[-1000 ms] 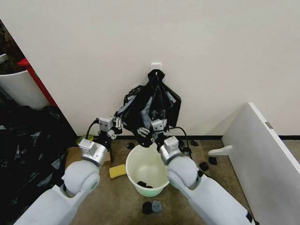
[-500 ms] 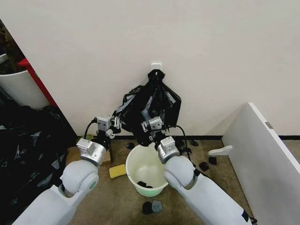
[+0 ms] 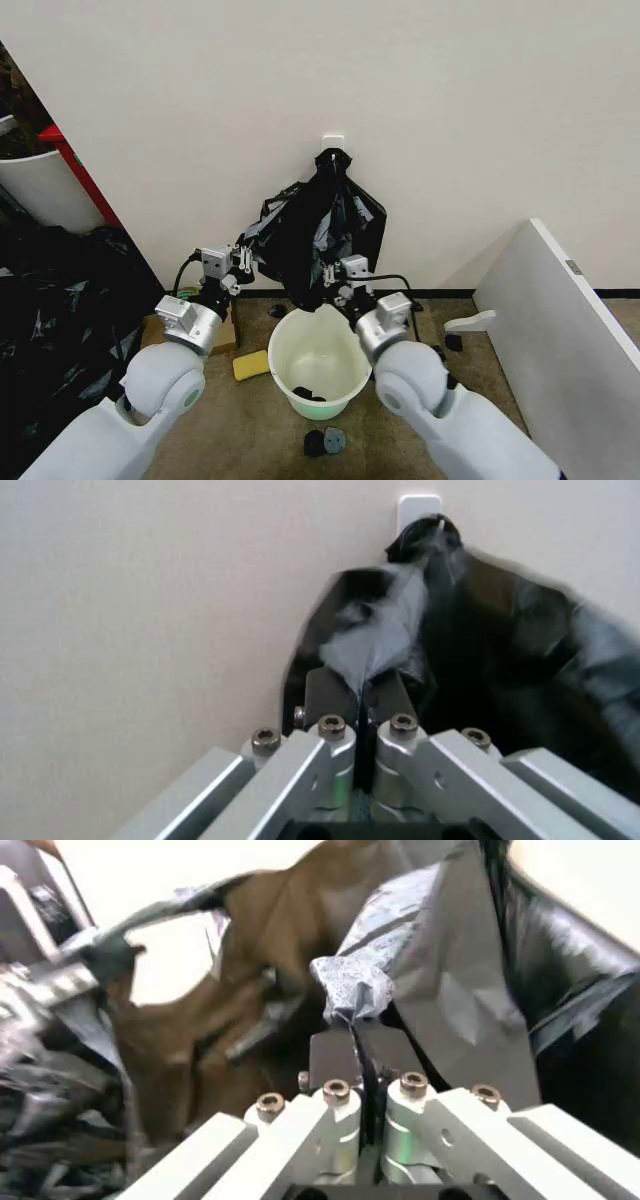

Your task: Place the garbage bag over the trash bin.

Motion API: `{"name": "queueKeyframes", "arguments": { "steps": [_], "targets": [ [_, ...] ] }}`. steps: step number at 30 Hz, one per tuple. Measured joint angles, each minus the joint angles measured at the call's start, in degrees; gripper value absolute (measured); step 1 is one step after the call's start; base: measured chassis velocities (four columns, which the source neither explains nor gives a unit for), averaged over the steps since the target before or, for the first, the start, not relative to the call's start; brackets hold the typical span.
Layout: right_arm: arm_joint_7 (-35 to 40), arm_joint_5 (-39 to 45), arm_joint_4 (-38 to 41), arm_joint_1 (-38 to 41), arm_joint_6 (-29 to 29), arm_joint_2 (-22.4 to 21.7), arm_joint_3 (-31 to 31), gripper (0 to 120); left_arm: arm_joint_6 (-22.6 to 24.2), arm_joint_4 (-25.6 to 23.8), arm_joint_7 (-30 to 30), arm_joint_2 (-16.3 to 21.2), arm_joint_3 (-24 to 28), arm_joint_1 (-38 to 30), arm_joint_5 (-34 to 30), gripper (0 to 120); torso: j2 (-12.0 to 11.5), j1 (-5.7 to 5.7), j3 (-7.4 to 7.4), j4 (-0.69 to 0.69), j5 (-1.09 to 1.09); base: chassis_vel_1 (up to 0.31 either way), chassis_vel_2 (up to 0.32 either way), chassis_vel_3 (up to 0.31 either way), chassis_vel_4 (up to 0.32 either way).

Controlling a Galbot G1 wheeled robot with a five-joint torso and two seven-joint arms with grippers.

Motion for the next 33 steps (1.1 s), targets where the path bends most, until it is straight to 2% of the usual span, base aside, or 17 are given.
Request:
{"name": "queueKeyframes", "arguments": {
  "steps": [11,19,22,27,33],
  "targets": [
    [-2.3,-0.8,10.3,-9.5,3.2,-5.0,2.9,0,0.2,-7.0,0.1,0.8,-4.2,5.6,-0.1,0,0.0,0.00,0.00,0.00,0.00,0.000,0.000,0.000,0.000],
    [-1.8,0.0,14.3,-16.2,3.3,-6.4,6.5,0,0.7,-10.9,0.2,1.5,-5.0,8.7,-0.4,0,0.0,0.00,-0.01,0.00,0.01,0.000,0.000,0.000,0.000],
    [-2.3,-0.1,14.5,-18.2,4.0,-6.7,7.7,0,0.6,-10.4,0.2,1.2,-3.5,8.6,0.0,0,0.0,0.00,0.00,0.00,0.00,0.000,0.000,0.000,0.000],
    [-3.0,-1.5,12.6,-19.9,6.2,-5.8,8.7,0,-0.4,-6.3,0.2,-0.7,1.3,6.5,2.3,0,0.0,0.00,0.00,0.00,-0.01,0.000,0.000,0.000,0.000],
    [-1.6,-2.1,8.3,-18.4,6.7,-0.9,9.4,0,-0.4,-0.1,-0.3,-5.1,7.6,1.6,3.9,0,0.0,0.01,0.01,-0.01,0.01,0.000,0.000,0.000,0.000]
  ]
}}
